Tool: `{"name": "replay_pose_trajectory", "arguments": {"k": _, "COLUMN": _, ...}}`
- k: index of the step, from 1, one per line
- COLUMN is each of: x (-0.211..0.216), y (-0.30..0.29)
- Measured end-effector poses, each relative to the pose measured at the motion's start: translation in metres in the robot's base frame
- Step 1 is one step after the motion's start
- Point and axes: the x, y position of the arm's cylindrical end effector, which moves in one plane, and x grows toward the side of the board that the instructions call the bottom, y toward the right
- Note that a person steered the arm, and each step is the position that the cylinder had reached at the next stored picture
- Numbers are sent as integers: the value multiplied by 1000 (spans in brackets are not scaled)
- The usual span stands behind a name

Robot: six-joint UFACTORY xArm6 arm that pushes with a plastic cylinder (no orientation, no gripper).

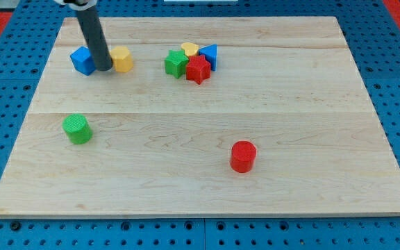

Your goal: Push the yellow hexagon right a bit

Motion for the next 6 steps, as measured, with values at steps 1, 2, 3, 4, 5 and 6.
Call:
{"name": "replay_pose_trajectory", "arguments": {"k": 1, "x": -6, "y": 48}}
{"name": "replay_pose_trajectory", "arguments": {"k": 2, "x": -14, "y": 49}}
{"name": "replay_pose_trajectory", "arguments": {"k": 3, "x": -29, "y": 7}}
{"name": "replay_pose_trajectory", "arguments": {"k": 4, "x": -46, "y": 6}}
{"name": "replay_pose_trajectory", "arguments": {"k": 5, "x": -48, "y": 36}}
{"name": "replay_pose_trajectory", "arguments": {"k": 6, "x": -47, "y": 80}}
